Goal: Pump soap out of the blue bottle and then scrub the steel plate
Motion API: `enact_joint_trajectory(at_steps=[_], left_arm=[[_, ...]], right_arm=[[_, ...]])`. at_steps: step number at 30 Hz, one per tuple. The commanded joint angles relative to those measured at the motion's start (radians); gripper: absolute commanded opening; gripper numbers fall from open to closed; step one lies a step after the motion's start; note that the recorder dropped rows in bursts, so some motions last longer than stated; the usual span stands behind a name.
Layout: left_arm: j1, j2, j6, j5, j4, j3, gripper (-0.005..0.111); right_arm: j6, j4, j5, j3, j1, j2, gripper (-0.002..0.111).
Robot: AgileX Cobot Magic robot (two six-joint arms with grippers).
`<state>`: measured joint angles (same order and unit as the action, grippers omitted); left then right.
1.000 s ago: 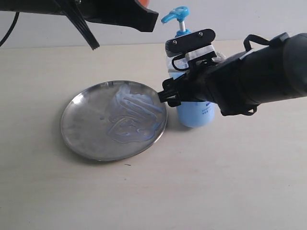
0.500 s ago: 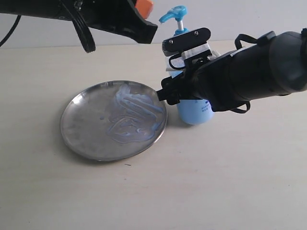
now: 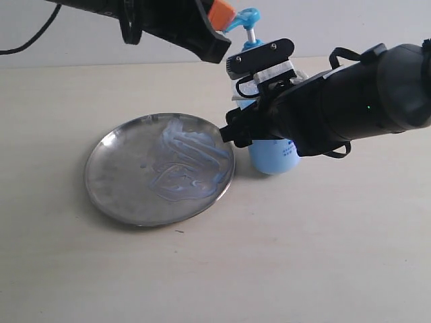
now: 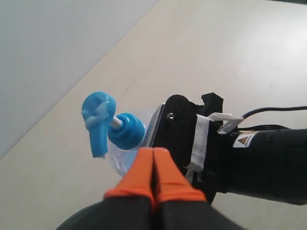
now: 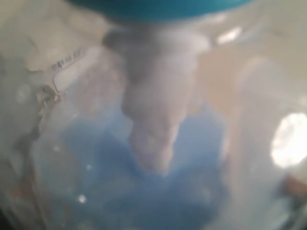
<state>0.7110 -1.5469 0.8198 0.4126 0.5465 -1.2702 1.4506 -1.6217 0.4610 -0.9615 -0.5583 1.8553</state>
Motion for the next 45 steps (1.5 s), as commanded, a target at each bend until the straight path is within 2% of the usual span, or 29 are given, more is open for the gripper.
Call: enact_joint_trajectory(at_steps=[1, 17, 32, 41, 45], left_arm=[[-0.003, -0.052, 0.021, 0.021, 0.009, -0.047, 0.0], [-0.003, -0.07, 0.059, 0.033, 0.007, -0.078, 0.0], [-0.006, -0.07, 0.063, 0.017, -0.037, -0.078, 0.0], [-0.062, -0.07, 0.063, 0.012, -0.038, -0.078, 0.0], [-0.063, -0.079, 0.063, 0.014, -0.038, -0.078, 0.0]], right_arm=[[0.018, -0.003, -0.025, 0.0, -0.001, 0.008, 0.0], [0.018, -0.022, 0.005, 0.0, -0.035, 0.008, 0.0], [0.061, -0.066, -0.048, 0.0, -0.035, 0.008, 0.0], [0.073, -0.073, -0.056, 0.0, -0.035, 0.008, 0.0], [0.073, -0.073, -0.061, 0.0, -0.035, 0.008, 0.0]])
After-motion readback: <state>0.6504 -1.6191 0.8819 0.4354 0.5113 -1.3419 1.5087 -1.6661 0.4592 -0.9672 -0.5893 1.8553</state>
